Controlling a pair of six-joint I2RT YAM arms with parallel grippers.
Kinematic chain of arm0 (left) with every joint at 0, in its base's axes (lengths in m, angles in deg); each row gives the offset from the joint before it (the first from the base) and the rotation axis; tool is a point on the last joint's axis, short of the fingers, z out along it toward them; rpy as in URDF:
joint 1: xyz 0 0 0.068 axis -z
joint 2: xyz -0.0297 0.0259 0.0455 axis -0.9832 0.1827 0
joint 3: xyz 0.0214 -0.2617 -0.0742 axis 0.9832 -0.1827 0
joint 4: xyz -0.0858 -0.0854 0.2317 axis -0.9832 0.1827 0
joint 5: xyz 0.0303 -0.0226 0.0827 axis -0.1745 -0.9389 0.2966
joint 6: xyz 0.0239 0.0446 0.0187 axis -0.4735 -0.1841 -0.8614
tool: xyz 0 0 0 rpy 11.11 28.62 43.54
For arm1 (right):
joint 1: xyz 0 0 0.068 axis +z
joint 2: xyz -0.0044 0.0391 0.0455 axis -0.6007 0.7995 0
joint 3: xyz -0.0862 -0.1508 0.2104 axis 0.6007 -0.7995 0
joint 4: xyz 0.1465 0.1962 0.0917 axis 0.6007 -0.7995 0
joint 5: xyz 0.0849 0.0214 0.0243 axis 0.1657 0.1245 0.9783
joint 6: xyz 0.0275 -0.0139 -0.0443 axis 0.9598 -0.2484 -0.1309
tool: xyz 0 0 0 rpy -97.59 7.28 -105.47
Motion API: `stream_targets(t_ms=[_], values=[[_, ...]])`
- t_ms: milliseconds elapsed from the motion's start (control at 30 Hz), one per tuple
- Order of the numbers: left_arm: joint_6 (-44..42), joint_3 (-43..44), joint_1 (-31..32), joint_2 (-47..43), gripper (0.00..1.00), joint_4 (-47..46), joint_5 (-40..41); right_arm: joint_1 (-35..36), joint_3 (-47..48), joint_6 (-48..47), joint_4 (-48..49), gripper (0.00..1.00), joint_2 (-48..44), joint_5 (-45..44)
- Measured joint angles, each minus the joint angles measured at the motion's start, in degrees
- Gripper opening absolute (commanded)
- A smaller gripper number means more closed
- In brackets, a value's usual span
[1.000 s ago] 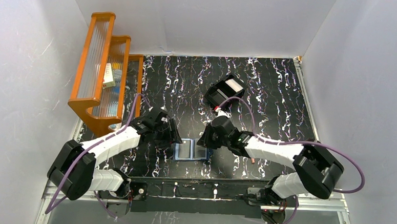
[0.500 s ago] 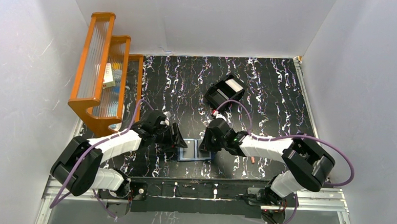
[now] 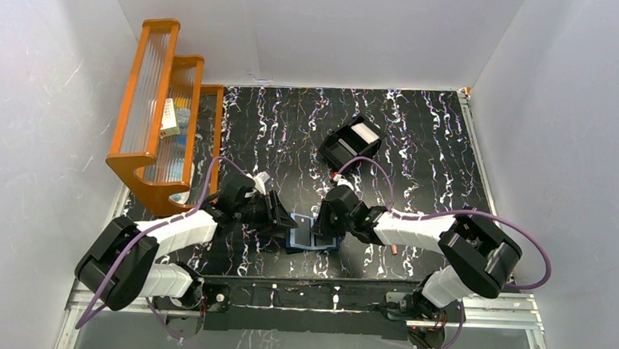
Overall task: Put the credit cards into the card holder
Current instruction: Turn over the card slot in the card holder.
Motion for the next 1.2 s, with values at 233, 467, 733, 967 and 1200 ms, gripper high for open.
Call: stream_targets(t_ms=[233,467,733,967,1200], values=[[1.1,-1.2,0.0,1.0,0.30,-4.1,-1.6,0.0,-0.8,0.3,1.3,0.21,0.0,0.0],[1.3,-1.2,0.0,2.4,0.20,-6.0,-1.9,0.0,-0.8,0.3,1.3,0.20,0.0,0.0],[1.2,-1.2,0.0,4.0,0.06,-7.0,-1.9,0.0,-0.8,0.3,1.3,0.21,0.0,0.0],[0.8,-1.2,0.0,4.5,0.00,-7.5,-2.1,0.0,-0.8,0.2,1.3,0.20,0.0,-0.2],[0.5,-1.6,0.0,2.3,0.00,-7.9,-2.3,0.0,-0.8,0.3,1.9,0.20,0.1,0.0]])
